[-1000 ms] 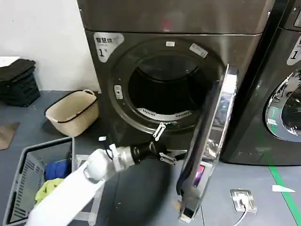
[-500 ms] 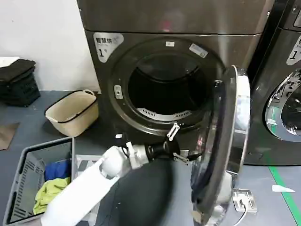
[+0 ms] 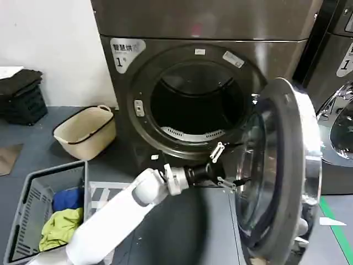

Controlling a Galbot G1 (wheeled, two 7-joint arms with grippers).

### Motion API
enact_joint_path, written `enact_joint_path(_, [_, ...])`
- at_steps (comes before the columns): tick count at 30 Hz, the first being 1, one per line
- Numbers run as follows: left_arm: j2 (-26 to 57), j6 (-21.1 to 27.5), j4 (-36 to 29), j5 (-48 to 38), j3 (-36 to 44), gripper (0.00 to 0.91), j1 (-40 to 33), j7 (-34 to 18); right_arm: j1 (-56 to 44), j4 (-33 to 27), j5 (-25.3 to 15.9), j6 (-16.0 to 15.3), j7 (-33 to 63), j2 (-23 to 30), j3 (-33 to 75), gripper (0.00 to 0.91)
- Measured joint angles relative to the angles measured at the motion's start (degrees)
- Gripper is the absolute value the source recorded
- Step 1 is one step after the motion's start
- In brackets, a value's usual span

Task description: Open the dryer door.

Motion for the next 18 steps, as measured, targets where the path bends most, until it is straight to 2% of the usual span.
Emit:
enact_joint_path(9, [-3.40,0.06,2.90,1.43,3.42,0.907,-2.49,-1.03,-0.48,-0.25,-0.70,-5.29,2.35,2.00,2.36,0.907])
enact_joint_path(18, [-7.12,0.41,6.30,3.02,6.37,0.907,-4.79,-1.64,-0.57,-1.31,-4.11,-6.54,2.37,3.05,4.22,0.907])
